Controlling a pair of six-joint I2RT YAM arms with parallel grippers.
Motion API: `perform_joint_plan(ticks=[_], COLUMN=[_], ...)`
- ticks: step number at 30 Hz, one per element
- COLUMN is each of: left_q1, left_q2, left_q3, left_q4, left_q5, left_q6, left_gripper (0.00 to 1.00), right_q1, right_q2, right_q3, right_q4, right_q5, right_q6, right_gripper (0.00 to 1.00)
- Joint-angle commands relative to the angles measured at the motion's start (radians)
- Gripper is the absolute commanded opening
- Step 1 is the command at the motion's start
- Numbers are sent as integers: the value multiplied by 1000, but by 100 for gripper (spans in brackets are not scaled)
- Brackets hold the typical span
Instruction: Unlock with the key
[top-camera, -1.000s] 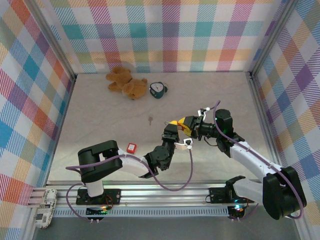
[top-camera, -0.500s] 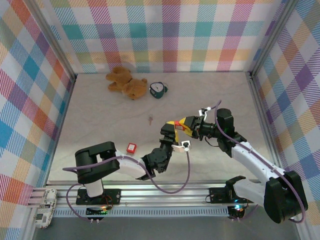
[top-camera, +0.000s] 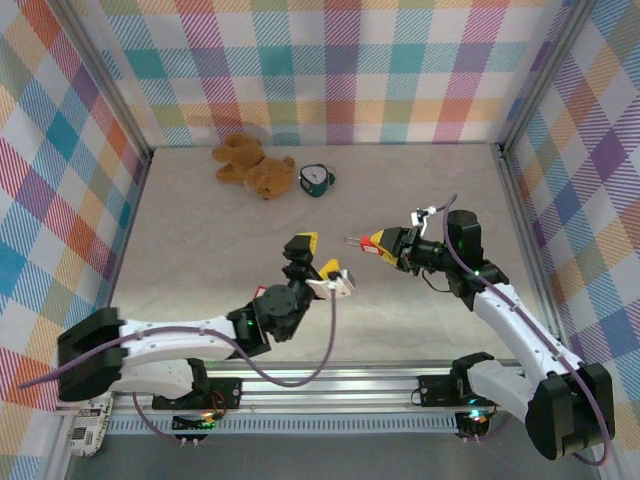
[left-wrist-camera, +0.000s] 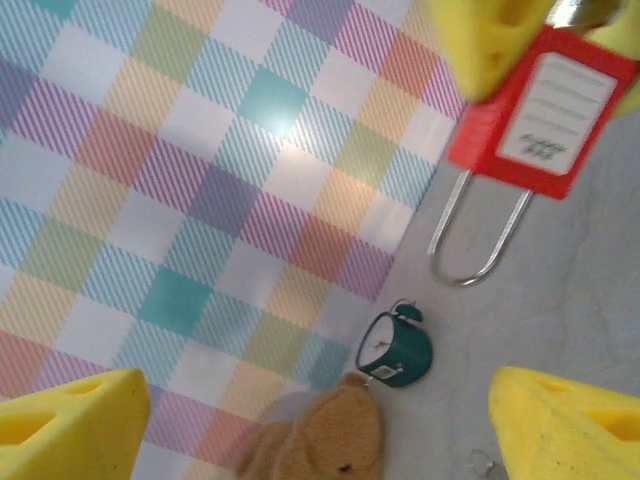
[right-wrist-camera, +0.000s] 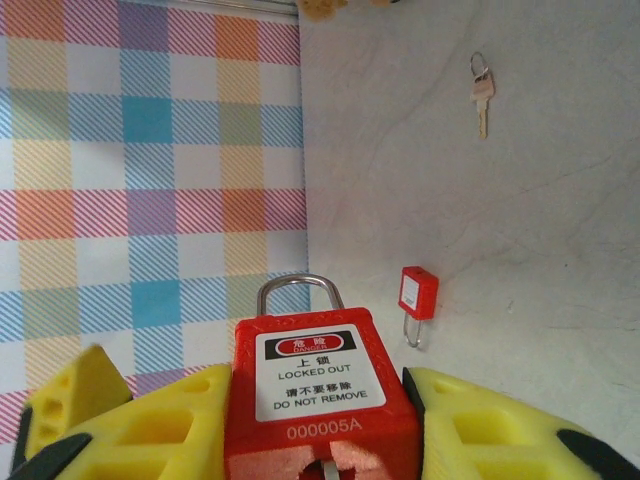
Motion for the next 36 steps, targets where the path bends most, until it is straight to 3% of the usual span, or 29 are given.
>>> perform_joint_plan(ticks=[1, 3, 6, 10, 19, 32, 36], left_q1=[109, 184, 208, 234, 252, 265, 265], left_q2=[-93, -103, -63, 36, 122, 130, 159], left_q3=[128, 198, 285, 406, 470, 442, 467], left_q4=[-560, -710, -819, -982, -933, -848, -868], left_q5=[302, 489, 631, 808, 874, 835, 853], left_q6=[-335, -415, -429, -435, -423, -435, -431], left_gripper=[85, 83, 82, 71, 51, 48, 33], right_q1=[-10, -12, -13, -14, -11, -10, -8], right_q2=[-23, -22, -19, -15, -18, -16, -12], right_q3=[47, 65, 98, 126, 122, 112, 116], right_q4=[-109, -152, -226, -267, -276, -303, -302], right_q5=[-9, -18, -34, -60, -169, -187, -189], right_q6=[-130, -187, -276, -340, -397, -427, -428], right_gripper=[26, 26, 26, 26, 27, 26, 26])
